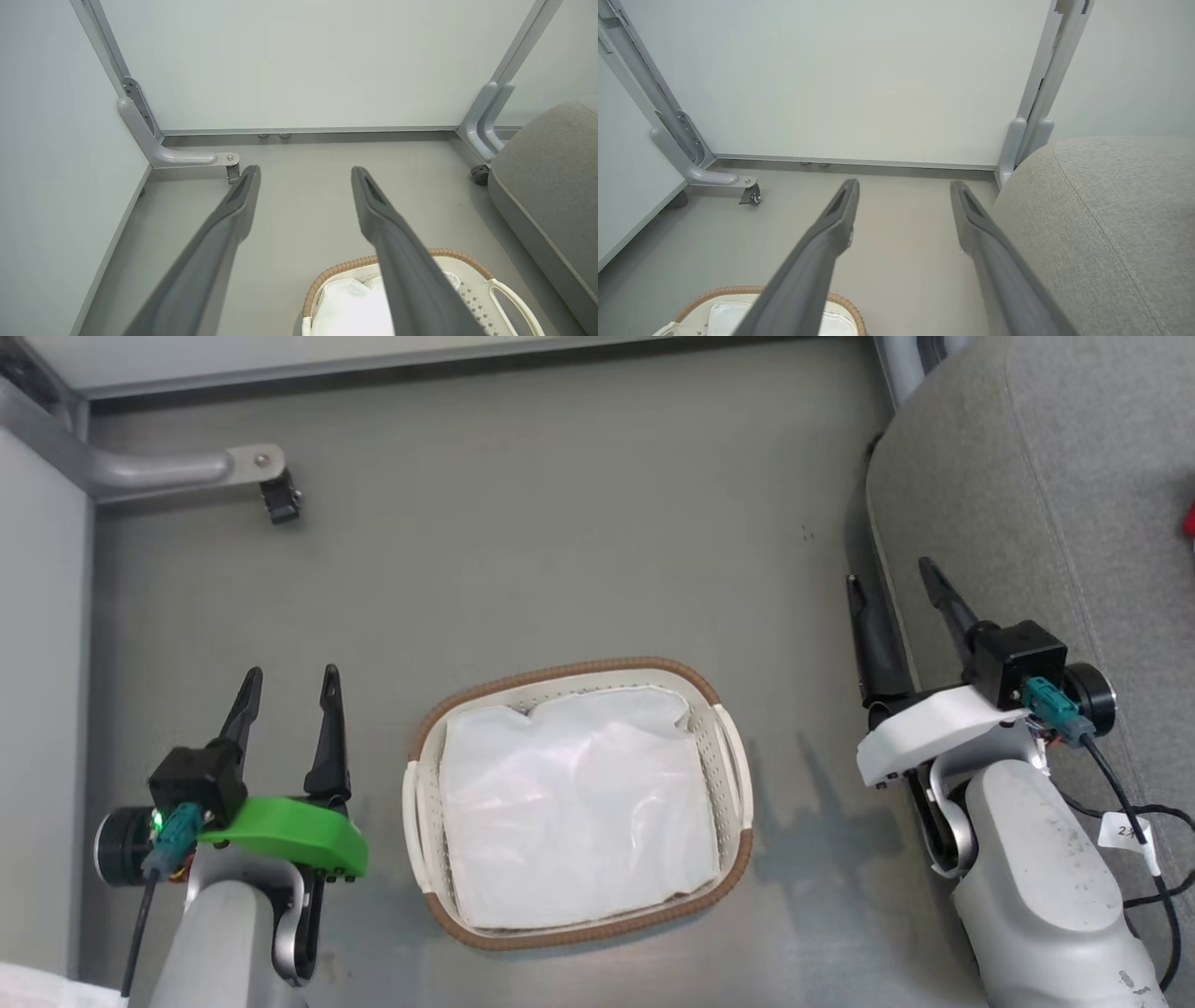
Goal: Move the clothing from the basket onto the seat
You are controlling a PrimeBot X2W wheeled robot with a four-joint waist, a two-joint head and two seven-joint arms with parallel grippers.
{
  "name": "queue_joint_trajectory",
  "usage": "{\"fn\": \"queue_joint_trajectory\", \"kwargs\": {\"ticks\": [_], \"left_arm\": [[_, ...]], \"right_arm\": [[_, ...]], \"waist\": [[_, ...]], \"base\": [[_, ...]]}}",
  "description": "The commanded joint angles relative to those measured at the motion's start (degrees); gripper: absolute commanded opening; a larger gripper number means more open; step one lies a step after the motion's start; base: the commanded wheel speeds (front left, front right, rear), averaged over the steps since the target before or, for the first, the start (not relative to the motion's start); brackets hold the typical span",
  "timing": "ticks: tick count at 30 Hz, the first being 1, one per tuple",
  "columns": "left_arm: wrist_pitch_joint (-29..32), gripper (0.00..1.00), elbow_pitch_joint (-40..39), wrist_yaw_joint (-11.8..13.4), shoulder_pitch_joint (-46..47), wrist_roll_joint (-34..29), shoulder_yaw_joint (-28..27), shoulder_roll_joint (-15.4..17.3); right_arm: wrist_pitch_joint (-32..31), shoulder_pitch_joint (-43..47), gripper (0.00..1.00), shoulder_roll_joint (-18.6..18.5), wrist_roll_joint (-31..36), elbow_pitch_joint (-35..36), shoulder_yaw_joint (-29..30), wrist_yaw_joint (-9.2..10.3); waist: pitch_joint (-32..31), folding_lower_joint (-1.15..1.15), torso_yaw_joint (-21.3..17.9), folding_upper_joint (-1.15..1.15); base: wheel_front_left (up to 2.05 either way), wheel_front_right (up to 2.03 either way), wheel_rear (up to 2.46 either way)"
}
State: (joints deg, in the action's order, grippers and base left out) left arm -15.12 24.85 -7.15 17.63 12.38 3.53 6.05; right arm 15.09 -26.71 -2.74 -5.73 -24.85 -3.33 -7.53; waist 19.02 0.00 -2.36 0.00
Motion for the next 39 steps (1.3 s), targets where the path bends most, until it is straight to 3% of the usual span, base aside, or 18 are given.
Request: {"fn": "queue_joint_trajectory", "kwargs": {"ticks": [1, 11, 28, 29, 33, 39], "left_arm": [[-0.04, 1.00, 0.46, -0.37, -1.47, -0.92, -1.08, -0.34], [-0.04, 1.00, 1.87, -0.38, -5.49, -2.26, -4.66, -2.44], [-0.04, 1.00, 1.17, -0.39, -12.62, -0.23, -2.55, -3.07], [0.00, 0.00, 1.24, -0.25, -11.95, -0.46, -2.52, -3.05], [0.25, 0.00, 2.76, -0.25, -12.37, 0.30, -2.17, -3.40], [2.16, 0.00, 1.76, -0.26, -12.15, 6.85, -2.98, -3.38]], "right_arm": [[0.10, 0.56, 1.00, -0.33, -0.87, -0.32, -0.73, 0.08], [0.10, 5.98, 1.00, -0.32, -2.28, -0.87, -1.57, 0.08], [0.10, 14.45, 1.00, -0.31, -2.58, -0.74, 0.01, 0.08], [0.00, 13.61, 0.00, -0.04, -2.41, -0.88, -0.11, 0.00], [-0.30, 14.44, 0.00, 0.29, -3.03, -2.39, -0.04, 0.00], [-2.32, 14.67, 0.00, 0.25, -9.90, -1.55, 1.04, 0.00]], "waist": [[-2.67, 0.00, 1.73, 0.00], [-8.31, 0.00, 2.58, 0.00], [-14.26, 0.00, 2.99, 0.00], [-14.15, 0.00, 2.89, 0.00], [-14.28, 0.00, 2.92, 0.00], [-14.50, 0.00, 2.89, 0.00]], "base": [[0.00, 0.00, 0.00], [0.00, 0.00, 0.00], [0.00, 0.00, 0.00], [0.00, 0.00, 0.00], [0.00, 0.00, 0.00], [0.00, 0.00, 0.00]]}}
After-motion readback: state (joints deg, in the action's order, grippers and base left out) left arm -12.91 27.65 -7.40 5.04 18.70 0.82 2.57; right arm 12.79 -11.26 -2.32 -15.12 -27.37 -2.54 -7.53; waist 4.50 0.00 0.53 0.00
